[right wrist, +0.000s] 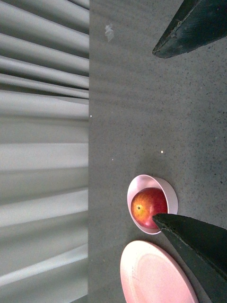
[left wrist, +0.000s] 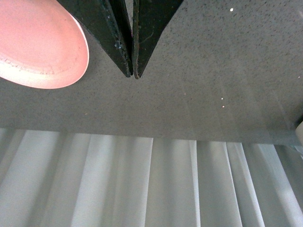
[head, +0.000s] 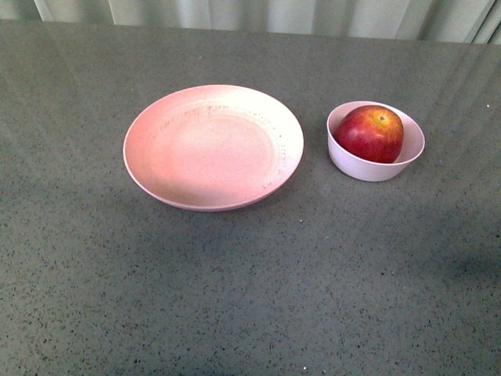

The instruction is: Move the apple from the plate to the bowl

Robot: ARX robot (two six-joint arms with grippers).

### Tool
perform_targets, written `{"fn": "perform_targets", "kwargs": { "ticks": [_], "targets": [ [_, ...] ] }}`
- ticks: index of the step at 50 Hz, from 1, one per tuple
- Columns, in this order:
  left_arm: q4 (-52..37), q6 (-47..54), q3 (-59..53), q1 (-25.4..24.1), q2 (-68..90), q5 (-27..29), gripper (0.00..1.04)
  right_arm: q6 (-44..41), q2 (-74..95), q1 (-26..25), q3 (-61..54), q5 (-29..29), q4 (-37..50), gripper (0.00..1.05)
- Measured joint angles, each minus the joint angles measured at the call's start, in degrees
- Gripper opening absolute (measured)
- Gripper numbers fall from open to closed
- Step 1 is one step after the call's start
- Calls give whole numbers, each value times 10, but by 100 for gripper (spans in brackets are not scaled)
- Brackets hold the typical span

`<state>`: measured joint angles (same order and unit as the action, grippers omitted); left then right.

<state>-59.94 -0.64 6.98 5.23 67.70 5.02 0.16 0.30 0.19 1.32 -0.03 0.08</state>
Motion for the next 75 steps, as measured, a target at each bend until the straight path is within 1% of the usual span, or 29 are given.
{"fn": "perform_targets", "kwargs": {
  "ticks": [3,6,12,16,26,42,55,75],
  "targets": [
    [24,0,-14,-8,-38,-8,2,0,0,0,0,0,0,96],
    [44,1,-24,-32,-68,-43,2,0,0,0,0,0,0,96],
    [79,0,-36,-49,-115,-46,2,0,0,0,0,0,0,96],
    [104,1,-43,-50,-148,-50,2,0,0,0,0,0,0,96],
    [200,1,-60,-50,-261,-50,2,0,0,0,0,0,0,96],
    [336,1,-61,-50,-411,-50,2,0,0,0,0,0,0,96],
    [411,1,-61,-50,-489,-50,2,0,0,0,0,0,0,96],
    [484,1,-61,-50,-562,-50,2,0,0,0,0,0,0,96]
  ]
}}
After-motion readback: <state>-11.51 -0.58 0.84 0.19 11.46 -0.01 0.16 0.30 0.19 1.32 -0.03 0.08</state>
